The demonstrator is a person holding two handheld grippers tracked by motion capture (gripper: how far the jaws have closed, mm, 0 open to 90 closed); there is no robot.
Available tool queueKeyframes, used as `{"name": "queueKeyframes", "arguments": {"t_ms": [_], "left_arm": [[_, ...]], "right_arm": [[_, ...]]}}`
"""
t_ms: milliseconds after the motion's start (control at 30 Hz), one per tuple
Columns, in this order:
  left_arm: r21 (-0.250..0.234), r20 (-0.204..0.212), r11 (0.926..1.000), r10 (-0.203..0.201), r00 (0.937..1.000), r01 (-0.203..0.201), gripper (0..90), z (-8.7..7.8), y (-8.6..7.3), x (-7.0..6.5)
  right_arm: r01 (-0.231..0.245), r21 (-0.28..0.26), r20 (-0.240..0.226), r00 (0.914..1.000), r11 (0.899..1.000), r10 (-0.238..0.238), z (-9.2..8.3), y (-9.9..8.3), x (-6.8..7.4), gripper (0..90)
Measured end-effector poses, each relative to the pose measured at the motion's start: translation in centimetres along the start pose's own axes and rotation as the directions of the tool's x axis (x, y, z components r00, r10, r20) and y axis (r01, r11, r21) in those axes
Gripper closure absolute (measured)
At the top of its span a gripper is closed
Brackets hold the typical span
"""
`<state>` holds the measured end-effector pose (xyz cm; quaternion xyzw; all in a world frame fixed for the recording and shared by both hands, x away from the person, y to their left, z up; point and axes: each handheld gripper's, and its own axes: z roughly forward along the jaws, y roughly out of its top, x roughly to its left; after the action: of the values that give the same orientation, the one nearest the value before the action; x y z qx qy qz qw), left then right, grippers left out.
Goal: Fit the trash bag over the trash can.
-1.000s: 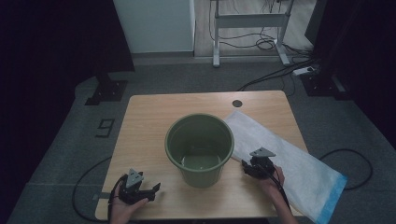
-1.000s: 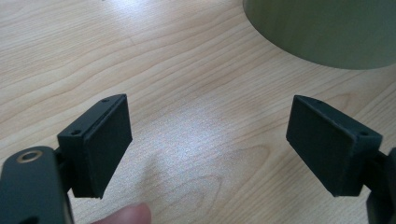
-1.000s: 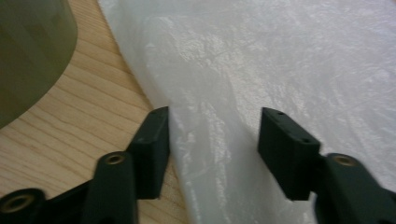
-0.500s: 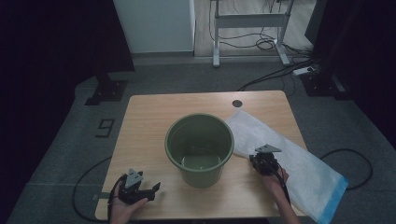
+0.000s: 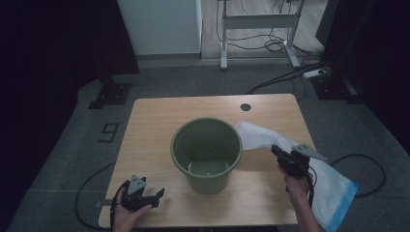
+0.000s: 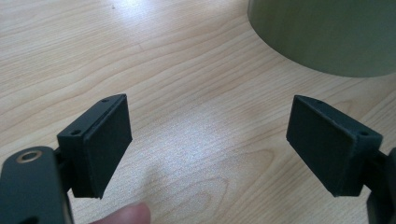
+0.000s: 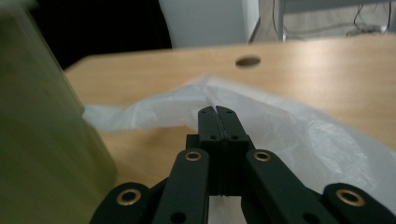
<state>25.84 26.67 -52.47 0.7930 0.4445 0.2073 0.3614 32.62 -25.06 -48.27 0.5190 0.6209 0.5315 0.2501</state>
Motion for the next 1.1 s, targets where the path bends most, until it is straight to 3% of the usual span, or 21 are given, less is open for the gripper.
{"name": "queueKeyframes", "arguments": {"t_ms": [67, 100, 267, 367, 567, 733, 967, 1000, 1033, 1067, 1100], "left_arm": [[-0.001, -0.001, 1.0000, -0.001, 1.0000, 0.001, 13.6, 0.1, 0.0, -0.1], [-0.001, -0.001, 1.0000, -0.001, 1.0000, 0.001, 13.6, 0.1, 0.0, -0.1], [0.002, 0.000, 1.0000, 0.003, 1.0000, -0.003, 13.7, 0.1, -0.1, -0.2], [0.002, 0.003, 1.0000, 0.003, 1.0000, -0.003, 13.7, 0.1, -0.1, -0.2], [-0.002, 0.005, 1.0000, -0.004, 1.0000, 0.005, 13.7, 0.1, -0.2, -0.2], [-0.005, -0.001, 0.9999, -0.011, 0.9999, 0.011, 13.7, -0.1, -0.3, -0.1], [0.000, 0.001, 0.9999, -0.012, 0.9999, 0.012, 13.7, 0.0, -0.4, -0.1], [0.001, 0.001, 0.9999, -0.012, 0.9999, 0.012, 13.7, 0.0, -0.4, -0.1], [0.001, 0.001, 0.9999, -0.011, 0.9999, 0.011, 13.7, 0.0, -0.4, -0.1], [0.003, 0.000, 0.9999, -0.010, 1.0000, 0.010, 13.7, 0.0, -0.4, -0.1], [0.003, 0.000, 0.9999, -0.010, 1.0000, 0.010, 13.7, 0.0, -0.4, -0.1]], "right_arm": [[-0.027, -0.063, -0.013, 0.9996, 0.998, 0.026, -1.3, 1.1, 0.2, 88.9], [-0.027, -0.063, -0.013, 0.9996, 0.998, 0.026, -1.3, 1.1, 0.2, 88.9], [-0.073, -0.162, -0.042, 0.9968, 0.984, 0.067, -3.3, 2.7, 0.5, 89.0], [-0.064, -0.214, -0.056, 0.9970, 0.975, 0.054, -4.5, 3.7, 1.2, 88.9], [-0.035, -0.248, -0.049, 0.9985, 0.968, 0.023, -5.3, 4.8, 2.2, 89.0], [-0.011, -0.282, -0.048, 0.9988, 0.959, -0.003, -6.3, 6.7, 3.2, 89.0], [-0.014, -0.356, -0.075, 0.9971, 0.935, -0.013, -8.0, 9.7, 4.9, 88.9], [-0.013, -0.379, -0.084, 0.9963, 0.925, -0.021, -8.4, 10.6, 5.5, 89.0], [-0.013, -0.379, -0.084, 0.9963, 0.925, -0.021, -8.4, 10.6, 5.5, 89.0], [-0.004, -0.401, -0.089, 0.9954, 0.916, -0.035, -8.8, 11.5, 6.2, 89.0], [-0.004, -0.401, -0.089, 0.9954, 0.916, -0.035, -8.8, 11.5, 6.2, 89.0]]}}
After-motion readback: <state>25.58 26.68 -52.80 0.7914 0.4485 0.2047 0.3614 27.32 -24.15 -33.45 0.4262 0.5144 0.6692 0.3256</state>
